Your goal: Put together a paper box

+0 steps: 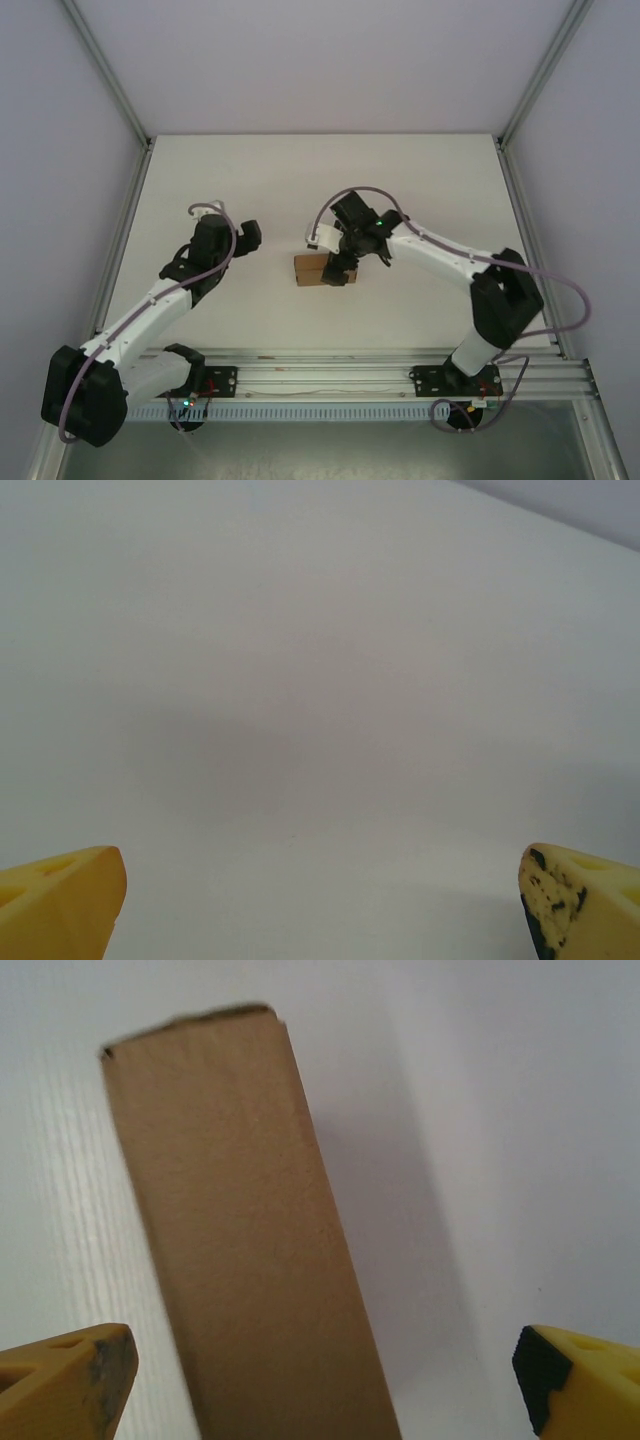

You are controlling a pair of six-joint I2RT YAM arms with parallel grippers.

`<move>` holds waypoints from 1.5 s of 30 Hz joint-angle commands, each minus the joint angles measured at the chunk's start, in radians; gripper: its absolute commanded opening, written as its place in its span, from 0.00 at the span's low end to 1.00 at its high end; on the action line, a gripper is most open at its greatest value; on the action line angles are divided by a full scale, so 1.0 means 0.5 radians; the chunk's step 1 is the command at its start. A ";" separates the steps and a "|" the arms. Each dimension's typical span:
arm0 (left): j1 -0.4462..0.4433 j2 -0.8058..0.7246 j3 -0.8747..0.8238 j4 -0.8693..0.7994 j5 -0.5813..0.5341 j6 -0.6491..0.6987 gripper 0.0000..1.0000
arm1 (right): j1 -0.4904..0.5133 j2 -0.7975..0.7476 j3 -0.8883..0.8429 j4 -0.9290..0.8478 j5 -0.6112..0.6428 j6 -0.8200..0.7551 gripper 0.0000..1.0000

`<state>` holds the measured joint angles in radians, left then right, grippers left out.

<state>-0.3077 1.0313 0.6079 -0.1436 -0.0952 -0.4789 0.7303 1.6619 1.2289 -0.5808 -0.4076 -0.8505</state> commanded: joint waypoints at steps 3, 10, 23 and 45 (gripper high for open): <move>0.015 -0.071 -0.099 -0.034 -0.027 -0.038 1.00 | 0.007 0.226 0.251 -0.369 0.150 -0.271 0.88; 0.020 -0.104 -0.139 -0.060 -0.109 -0.031 1.00 | 0.054 0.335 0.322 -0.178 0.624 -0.074 0.65; 0.020 -0.057 -0.160 -0.029 -0.364 -0.034 1.00 | 0.222 0.192 -0.254 0.642 1.524 -0.319 0.56; 0.485 0.012 -0.358 0.779 -0.522 0.425 1.00 | 0.264 -1.096 -0.968 0.617 0.888 0.446 1.00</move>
<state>-0.1032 1.0153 0.4709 0.0814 -0.3313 -0.3573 0.9348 1.1900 0.8055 -0.3927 0.0662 -0.7246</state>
